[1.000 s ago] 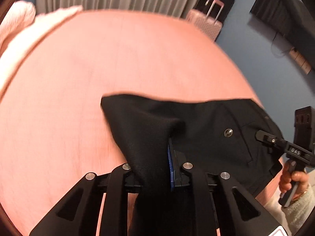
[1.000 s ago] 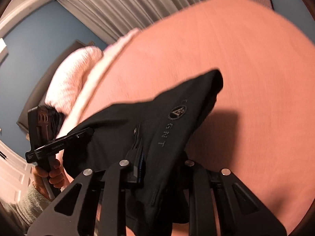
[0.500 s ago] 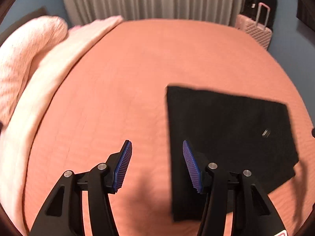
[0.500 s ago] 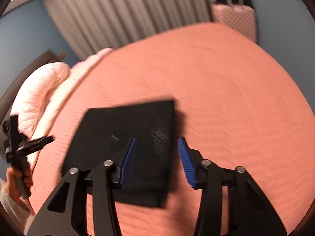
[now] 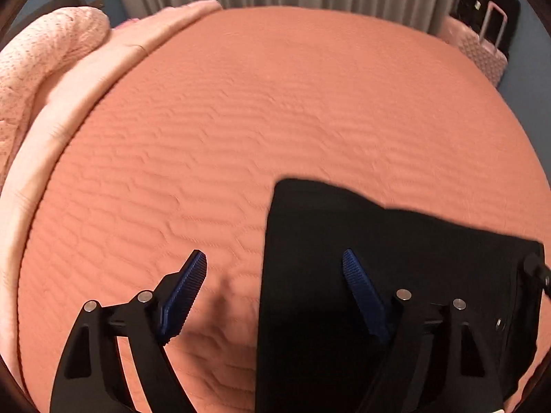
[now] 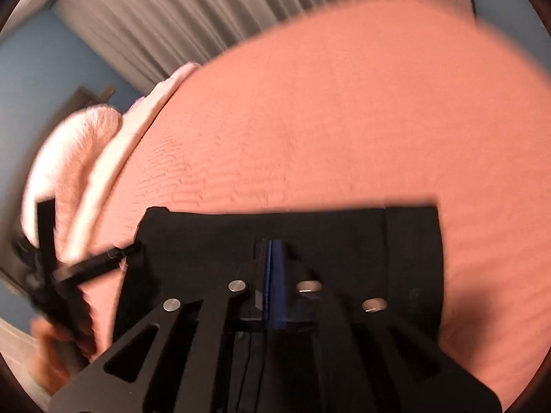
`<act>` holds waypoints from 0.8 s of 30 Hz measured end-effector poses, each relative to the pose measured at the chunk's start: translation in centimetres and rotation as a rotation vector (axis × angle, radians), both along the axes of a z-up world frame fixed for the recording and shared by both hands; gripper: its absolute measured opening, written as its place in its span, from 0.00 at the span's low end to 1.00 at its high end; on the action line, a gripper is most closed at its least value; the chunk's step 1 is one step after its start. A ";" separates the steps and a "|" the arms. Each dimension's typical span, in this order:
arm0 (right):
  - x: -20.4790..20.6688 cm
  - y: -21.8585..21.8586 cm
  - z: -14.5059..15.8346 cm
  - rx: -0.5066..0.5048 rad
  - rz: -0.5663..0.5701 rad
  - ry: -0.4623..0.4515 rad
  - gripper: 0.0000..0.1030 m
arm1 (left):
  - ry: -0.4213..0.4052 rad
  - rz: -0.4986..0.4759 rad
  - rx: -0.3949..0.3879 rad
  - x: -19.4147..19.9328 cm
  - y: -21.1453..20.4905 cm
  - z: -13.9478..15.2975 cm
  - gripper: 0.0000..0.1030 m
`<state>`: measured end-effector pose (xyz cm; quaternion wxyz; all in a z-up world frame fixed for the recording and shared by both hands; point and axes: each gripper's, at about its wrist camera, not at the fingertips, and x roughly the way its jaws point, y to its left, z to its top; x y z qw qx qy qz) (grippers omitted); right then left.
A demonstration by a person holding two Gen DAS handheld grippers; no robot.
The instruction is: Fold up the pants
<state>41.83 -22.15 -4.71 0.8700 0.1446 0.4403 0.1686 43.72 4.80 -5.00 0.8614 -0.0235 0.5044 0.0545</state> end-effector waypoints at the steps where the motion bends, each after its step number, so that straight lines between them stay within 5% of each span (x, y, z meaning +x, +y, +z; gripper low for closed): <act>1: 0.2 1.5 0.2 -0.001 0.044 -0.002 0.05 | 0.003 -0.010 -0.020 0.5 -0.3 0.1 0.76; 5: 2.7 2.6 -2.1 -0.140 0.025 0.040 0.00 | 0.031 -0.087 0.059 2.0 -3.4 -1.3 0.76; 7: 2.7 -1.0 -2.5 -0.009 -0.061 0.065 0.00 | 0.032 -0.123 0.143 2.6 -4.0 -2.8 0.86; 10: -0.6 -5.7 -0.9 0.058 -0.195 0.022 0.05 | 0.033 -0.070 0.072 3.2 -1.6 -3.0 0.80; 14: -2.2 -6.7 -3.1 -0.036 -0.142 0.066 0.03 | -0.025 -0.071 0.121 2.4 -2.4 -1.4 0.79; 16: -3.2 -8.4 -3.7 0.042 -0.203 0.085 0.00 | 0.025 -0.089 0.202 2.8 -3.3 -2.6 0.80; 18: -5.4 -9.0 -2.2 0.051 -0.290 0.066 0.05 | 0.008 -0.074 0.204 1.7 -3.1 -2.0 0.79; 21: -8.7 -6.4 -0.5 -0.009 -0.190 -0.001 0.06 | -0.027 -0.066 0.177 -0.9 -3.2 -0.1 0.79; 24: -11.4 -4.6 -2.1 -0.116 -0.129 0.025 0.06 | -0.049 -0.075 0.168 -2.8 -4.0 1.2 0.79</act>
